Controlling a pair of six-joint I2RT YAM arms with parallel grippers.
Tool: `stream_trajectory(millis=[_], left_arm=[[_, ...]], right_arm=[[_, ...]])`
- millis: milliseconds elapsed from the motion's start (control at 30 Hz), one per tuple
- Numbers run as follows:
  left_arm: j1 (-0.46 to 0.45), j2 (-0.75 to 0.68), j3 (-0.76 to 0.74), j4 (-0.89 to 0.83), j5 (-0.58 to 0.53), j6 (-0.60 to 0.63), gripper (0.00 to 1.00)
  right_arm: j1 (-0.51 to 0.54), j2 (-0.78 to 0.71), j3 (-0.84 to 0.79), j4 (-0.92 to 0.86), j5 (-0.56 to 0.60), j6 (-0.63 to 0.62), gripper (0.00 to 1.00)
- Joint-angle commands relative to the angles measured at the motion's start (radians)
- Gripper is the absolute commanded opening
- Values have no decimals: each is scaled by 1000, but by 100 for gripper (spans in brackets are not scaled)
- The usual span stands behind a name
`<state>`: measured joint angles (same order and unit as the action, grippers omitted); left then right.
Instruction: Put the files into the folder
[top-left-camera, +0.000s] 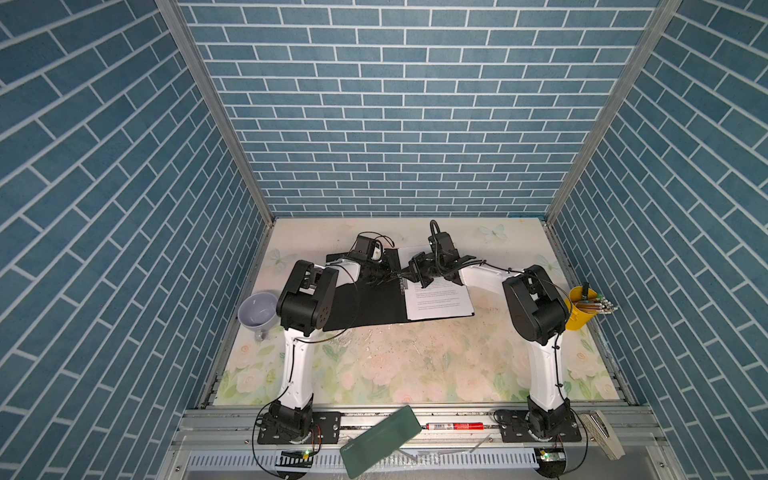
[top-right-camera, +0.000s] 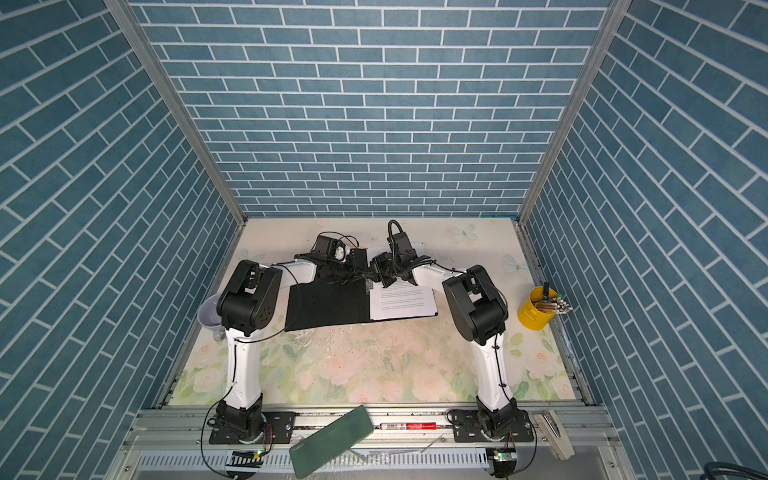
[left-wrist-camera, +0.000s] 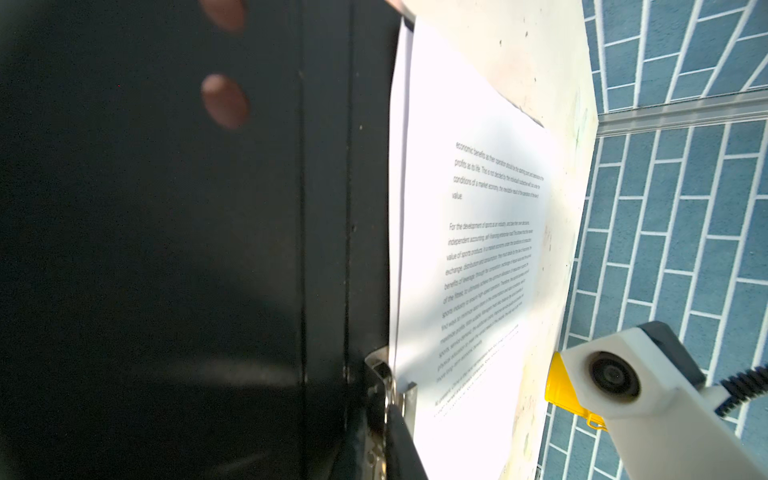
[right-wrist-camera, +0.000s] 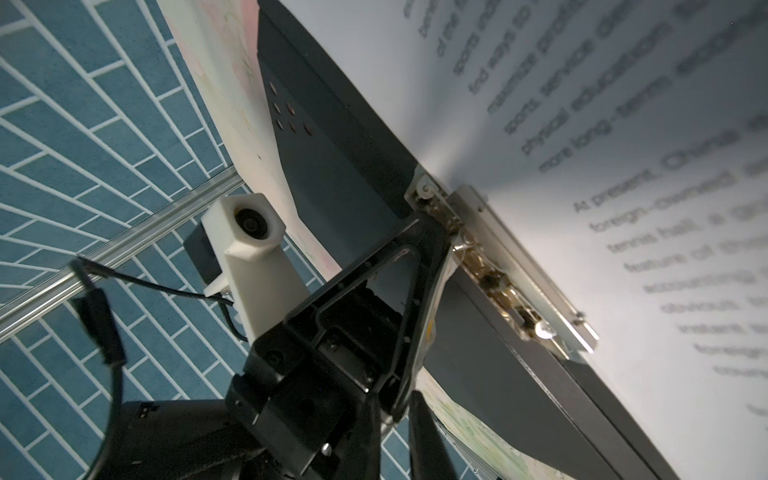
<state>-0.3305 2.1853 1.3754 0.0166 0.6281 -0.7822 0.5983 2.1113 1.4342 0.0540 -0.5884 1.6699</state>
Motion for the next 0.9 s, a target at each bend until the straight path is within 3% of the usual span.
stream_trajectory(millis=[0, 867], left_arm=[[-7, 19, -32, -65, -30, 3, 14], [-7, 19, -42, -53, -27, -1, 14]], right_arm=[[12, 16, -5, 26, -7, 45, 16], [28, -9, -55, 38, -20, 80, 15]])
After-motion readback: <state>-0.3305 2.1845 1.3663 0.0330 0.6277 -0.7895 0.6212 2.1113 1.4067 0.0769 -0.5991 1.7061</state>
